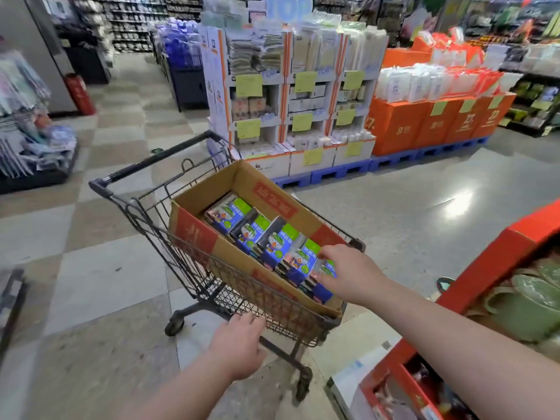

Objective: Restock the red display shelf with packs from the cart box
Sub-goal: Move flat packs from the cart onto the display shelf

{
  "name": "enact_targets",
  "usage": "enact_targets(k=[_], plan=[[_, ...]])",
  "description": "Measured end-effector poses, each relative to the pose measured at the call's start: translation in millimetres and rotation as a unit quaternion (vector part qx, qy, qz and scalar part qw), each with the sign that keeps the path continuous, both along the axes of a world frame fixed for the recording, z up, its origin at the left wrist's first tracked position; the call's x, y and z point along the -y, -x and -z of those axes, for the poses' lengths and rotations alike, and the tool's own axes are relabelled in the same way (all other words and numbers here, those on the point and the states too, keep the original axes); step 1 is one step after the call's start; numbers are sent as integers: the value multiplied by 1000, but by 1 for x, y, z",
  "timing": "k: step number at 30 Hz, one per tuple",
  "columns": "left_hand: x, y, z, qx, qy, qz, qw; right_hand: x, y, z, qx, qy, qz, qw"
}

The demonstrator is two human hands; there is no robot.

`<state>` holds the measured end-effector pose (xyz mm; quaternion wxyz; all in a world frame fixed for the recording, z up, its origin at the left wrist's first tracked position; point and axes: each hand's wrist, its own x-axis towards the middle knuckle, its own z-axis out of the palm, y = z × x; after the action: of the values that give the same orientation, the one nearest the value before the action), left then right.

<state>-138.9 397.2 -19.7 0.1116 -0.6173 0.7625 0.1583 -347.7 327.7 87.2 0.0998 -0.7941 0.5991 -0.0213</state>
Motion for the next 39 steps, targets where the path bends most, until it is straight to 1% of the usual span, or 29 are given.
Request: enact_targets(k=[6,12,22,27,33,39], plan=[[27,-26,2,-2,-3,-38,999,28,-29,44,-30,-64,-37,997],[91,-40,-6,15,-5,-50,999,72,-39,83,-52,-133,-55,988],[224,-16,-43,9,59,-14,998,122,-17,130,-48,-253,-27,966],[274,-13,-51,-4,87,12,996,131,-10,144,-45,-281,6,959],[317,-19,-34,10,47,52,998,161,-12,148,-45,-290,55,954],[357,-41,3,20,-28,93,995,210,-27,141,-20,-270,123,955]])
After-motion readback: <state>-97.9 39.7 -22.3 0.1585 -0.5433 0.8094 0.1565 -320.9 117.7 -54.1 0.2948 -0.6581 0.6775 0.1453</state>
